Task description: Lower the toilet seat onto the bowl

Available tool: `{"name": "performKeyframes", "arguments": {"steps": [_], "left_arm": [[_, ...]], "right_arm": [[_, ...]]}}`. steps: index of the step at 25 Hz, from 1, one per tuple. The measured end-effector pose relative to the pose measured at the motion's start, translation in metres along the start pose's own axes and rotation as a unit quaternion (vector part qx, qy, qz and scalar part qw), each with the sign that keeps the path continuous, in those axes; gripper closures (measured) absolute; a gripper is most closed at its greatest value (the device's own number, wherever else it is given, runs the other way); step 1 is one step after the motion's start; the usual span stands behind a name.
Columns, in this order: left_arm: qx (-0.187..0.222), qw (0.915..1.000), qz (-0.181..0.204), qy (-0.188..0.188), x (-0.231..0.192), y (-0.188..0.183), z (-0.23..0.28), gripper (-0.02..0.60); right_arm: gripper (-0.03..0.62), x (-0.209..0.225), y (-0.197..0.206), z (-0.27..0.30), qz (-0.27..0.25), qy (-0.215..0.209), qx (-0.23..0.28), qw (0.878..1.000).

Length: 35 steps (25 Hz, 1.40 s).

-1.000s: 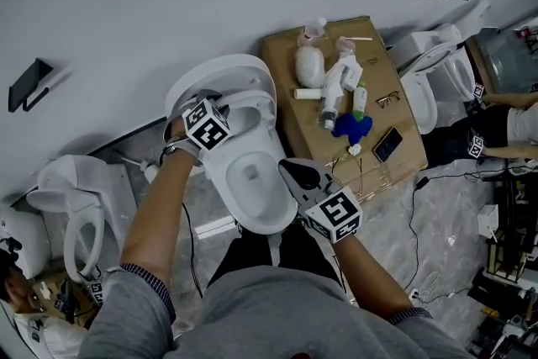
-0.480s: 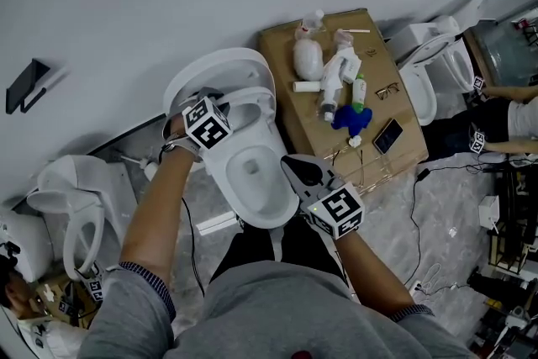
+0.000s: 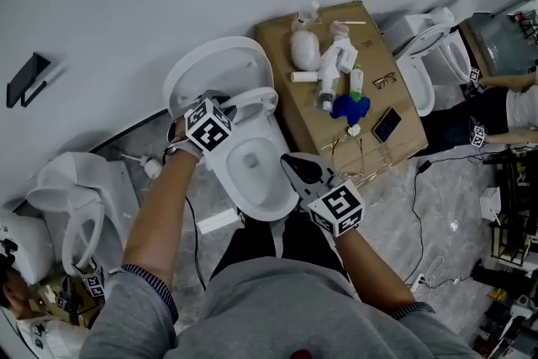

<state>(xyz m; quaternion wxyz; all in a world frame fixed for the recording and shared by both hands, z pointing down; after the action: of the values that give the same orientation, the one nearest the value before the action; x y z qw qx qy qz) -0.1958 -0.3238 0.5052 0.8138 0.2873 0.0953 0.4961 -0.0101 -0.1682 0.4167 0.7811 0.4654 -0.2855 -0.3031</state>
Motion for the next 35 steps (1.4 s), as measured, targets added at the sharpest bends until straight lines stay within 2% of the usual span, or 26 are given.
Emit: {"name": "performKeyframes", "arguments": {"steps": [14,30,35], "left_arm": [[0.017,0.9989,-0.001,0.045,0.07,0.002,-0.009,0.476],[-0.001,0.9986,-0.013,0.051,0.164,0.012,-0.002,0.472],[-0.004,0.9984,-0.017,0.054,0.198,0.018,0.006,0.469]], "right_arm": [[0.58,-0.03,0.022,-0.03,0.006,0.006,0.001,1.0],[0.58,-0.027,0.049,-0.083,-0.009,-0.024,0.003,1.0],[0.58,-0.028,0.07,-0.1,-0.006,-0.035,-0.008,0.999]]}}
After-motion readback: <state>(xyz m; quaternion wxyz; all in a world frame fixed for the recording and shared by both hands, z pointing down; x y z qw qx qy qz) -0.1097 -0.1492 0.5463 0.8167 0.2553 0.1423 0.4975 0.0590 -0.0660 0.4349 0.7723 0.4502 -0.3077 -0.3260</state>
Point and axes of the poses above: the fingertips, and each gripper's own axes: z forward along the fingers, x to its right, y out of its underside, the point moved 8 cm from there along -z, backward along the fingers, and after that the axes turned 1 degree about x, right-handed, at the moved point
